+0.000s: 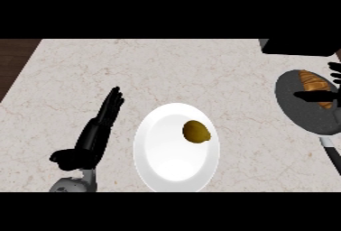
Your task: Pick the croissant from the plate and place it in the pan
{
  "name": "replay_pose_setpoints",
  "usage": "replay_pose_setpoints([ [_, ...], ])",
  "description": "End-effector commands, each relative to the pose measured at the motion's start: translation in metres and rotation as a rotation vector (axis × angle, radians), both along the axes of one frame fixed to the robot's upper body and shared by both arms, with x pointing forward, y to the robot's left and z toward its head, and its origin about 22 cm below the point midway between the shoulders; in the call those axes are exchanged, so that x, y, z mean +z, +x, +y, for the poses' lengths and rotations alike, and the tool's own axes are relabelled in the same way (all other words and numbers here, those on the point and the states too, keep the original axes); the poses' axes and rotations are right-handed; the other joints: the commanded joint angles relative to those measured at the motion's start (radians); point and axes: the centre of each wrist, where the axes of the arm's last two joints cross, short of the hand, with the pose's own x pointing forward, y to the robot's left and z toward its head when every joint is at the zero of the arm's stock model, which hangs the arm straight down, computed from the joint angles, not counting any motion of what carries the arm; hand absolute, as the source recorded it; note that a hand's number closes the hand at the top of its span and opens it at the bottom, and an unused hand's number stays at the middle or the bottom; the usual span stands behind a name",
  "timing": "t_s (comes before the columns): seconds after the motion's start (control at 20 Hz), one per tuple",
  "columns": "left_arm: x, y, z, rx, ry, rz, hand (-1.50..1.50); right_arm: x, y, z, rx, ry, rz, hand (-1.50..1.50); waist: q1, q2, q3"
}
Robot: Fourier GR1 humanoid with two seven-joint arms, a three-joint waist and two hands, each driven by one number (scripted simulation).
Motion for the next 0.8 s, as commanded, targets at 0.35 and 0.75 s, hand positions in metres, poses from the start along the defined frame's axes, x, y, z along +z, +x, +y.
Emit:
replay_pose_setpoints([
  [0.35, -0.012, -0.011, 0.008, 0.02, 0.001, 0.025, 0.0, 0.007, -0.015, -0.031, -0.028, 0.17, -0.408, -1.5, -0.027, -0.011, -0.001],
  [0.75, -0.006, -0.004, 0.015, 0.083, -0.01, 0.034, 0.0, -0.016, -0.052, -0.059, 0.096, 0.42, -0.482, -1.5, -0.063, -0.026, -0.005],
])
